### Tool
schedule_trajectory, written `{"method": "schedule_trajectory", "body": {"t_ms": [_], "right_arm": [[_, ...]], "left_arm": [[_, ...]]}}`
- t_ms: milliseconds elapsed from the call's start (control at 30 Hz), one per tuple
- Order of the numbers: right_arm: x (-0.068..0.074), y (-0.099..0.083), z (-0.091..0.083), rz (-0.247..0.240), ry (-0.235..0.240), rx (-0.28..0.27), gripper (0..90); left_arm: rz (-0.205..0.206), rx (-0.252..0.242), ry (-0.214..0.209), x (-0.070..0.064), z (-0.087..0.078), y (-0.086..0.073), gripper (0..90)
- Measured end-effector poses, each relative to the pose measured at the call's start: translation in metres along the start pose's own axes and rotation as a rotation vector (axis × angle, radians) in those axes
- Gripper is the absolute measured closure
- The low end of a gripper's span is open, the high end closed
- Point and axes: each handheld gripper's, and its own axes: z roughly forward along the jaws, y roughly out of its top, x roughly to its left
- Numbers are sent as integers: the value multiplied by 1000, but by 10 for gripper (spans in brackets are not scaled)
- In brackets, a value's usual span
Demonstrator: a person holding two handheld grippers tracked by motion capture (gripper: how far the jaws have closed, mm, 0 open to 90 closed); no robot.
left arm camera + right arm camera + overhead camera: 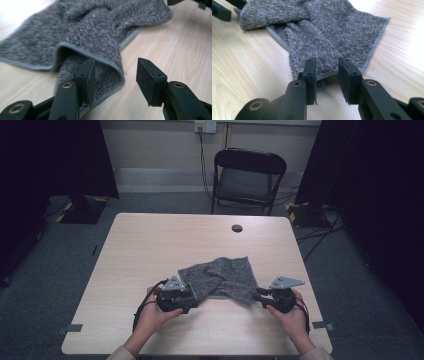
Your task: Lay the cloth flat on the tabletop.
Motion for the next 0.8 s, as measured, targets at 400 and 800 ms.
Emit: {"method": "schedule_trajectory", "body": {"t_ms": [400, 800], "right_arm": [[0, 0, 22, 8, 7, 23, 687], [1, 0, 26, -31, 17, 48, 772]], "left_arm": [[-2, -13, 24, 5, 15, 13, 826], [-39, -45, 53, 24, -2, 29, 889]]}}
